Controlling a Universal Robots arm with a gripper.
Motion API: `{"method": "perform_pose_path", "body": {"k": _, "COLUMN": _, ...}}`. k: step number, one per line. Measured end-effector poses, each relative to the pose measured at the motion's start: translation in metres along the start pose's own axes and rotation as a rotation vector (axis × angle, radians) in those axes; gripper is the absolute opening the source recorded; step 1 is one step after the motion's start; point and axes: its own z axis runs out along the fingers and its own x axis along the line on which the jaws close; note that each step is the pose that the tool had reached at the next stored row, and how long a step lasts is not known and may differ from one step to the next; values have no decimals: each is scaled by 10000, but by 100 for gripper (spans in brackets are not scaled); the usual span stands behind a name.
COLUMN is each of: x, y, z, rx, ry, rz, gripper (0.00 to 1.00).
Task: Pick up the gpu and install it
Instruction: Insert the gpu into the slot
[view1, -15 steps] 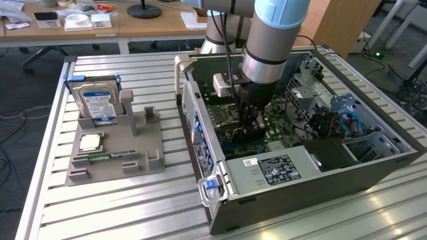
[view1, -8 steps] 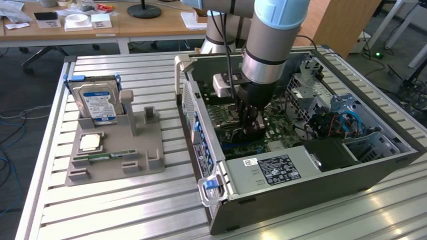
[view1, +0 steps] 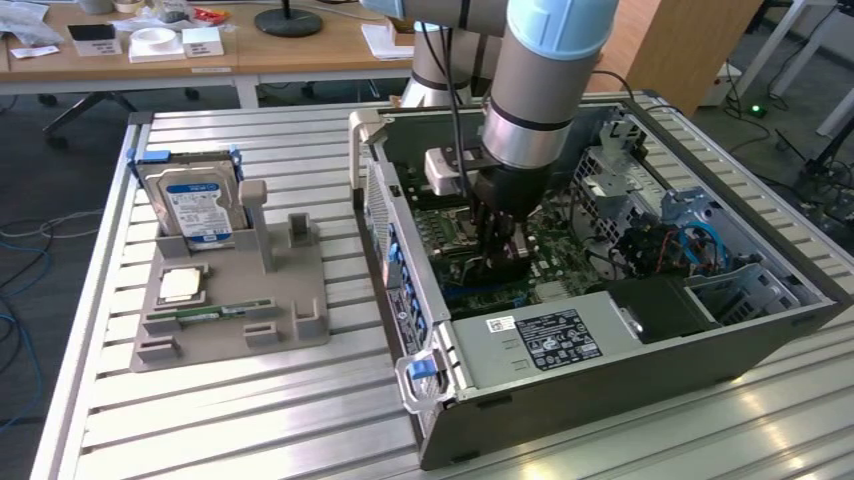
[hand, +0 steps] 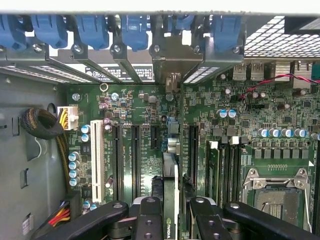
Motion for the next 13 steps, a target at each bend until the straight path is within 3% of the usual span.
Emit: {"method": "perform_pose_path", "body": {"k": 13, "x": 0, "y": 25, "z": 5, "rx": -1, "ry": 0, "rz": 0, "gripper": 25}}
